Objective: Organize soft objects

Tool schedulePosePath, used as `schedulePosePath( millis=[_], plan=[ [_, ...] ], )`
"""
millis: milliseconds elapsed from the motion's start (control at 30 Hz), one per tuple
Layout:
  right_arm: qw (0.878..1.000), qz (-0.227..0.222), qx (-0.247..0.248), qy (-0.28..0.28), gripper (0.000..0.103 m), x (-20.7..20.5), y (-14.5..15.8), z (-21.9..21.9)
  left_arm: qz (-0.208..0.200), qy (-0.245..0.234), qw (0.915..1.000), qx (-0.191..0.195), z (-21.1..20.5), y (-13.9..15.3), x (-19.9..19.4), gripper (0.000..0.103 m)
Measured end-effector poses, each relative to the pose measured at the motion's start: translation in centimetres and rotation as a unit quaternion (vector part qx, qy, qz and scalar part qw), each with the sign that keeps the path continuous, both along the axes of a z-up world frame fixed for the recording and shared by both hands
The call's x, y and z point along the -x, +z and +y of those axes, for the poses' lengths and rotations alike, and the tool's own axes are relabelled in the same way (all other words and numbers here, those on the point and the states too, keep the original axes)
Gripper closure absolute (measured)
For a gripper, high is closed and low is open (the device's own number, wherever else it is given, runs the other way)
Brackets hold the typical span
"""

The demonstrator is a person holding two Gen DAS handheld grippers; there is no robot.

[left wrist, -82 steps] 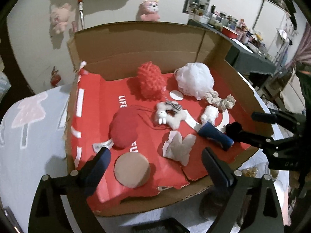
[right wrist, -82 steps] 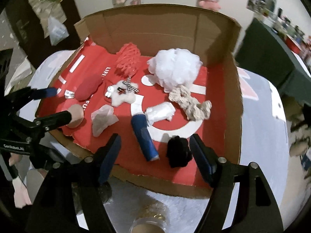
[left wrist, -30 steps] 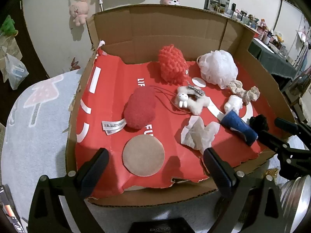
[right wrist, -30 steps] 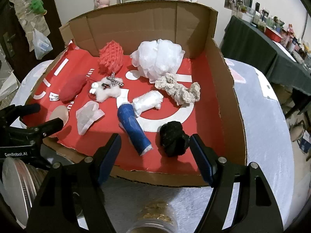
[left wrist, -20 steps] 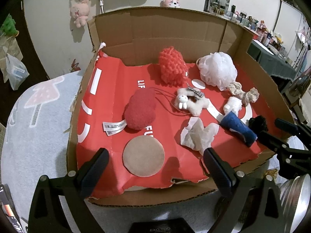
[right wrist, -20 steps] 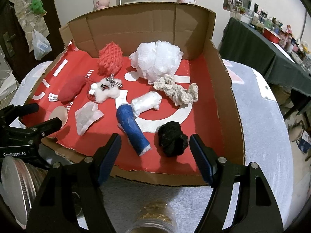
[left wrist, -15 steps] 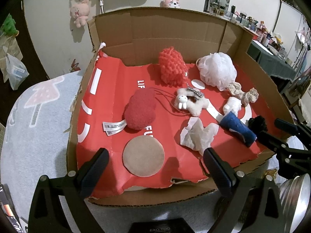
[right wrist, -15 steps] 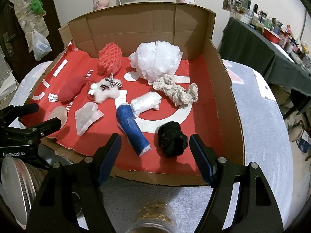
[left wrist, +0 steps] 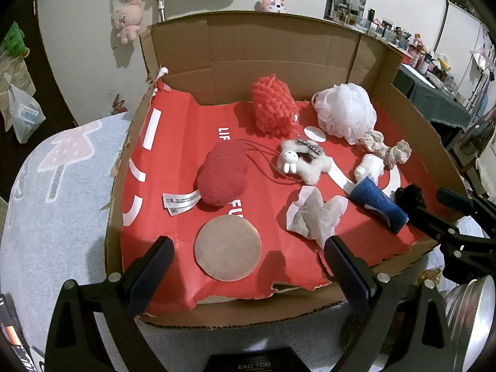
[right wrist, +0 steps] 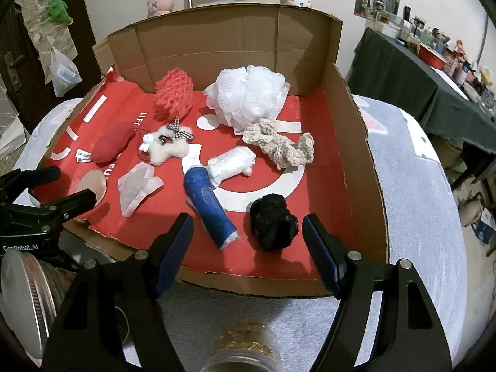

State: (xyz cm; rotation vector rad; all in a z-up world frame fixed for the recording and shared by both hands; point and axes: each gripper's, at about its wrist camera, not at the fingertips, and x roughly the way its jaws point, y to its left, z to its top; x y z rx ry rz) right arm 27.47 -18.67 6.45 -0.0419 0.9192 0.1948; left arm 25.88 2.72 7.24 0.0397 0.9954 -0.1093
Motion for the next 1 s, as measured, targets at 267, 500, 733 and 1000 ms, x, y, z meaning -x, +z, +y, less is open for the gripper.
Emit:
schedulePosePath(
  millis=[267, 500, 733, 1000],
  plan=[
    [1.000, 0.000, 0.000, 0.000, 0.031, 0.0, 0.0, 0.0, 0.000, 0.000, 1.0000, 0.000, 0.0, 0.0, 0.0, 0.004],
    [1.000, -0.002, 0.001, -0.001, 0.031, 0.0, 0.0, 0.0, 0.000, 0.000, 1.0000, 0.000, 0.0, 0.0, 0.0, 0.004],
    [1.000, -0.001, 0.001, 0.000, 0.031, 0.1, 0.0, 0.0, 0.000, 0.000, 1.0000, 0.000, 0.0, 0.0, 0.0, 0.004],
    [1.000, -0.021, 0.004, 0.008, 0.031, 0.8, 1.4, -0.3, -0.027, 0.008, 0.9995, 0.016, 0.7, 1.8, 0.8, 0.004]
  ],
)
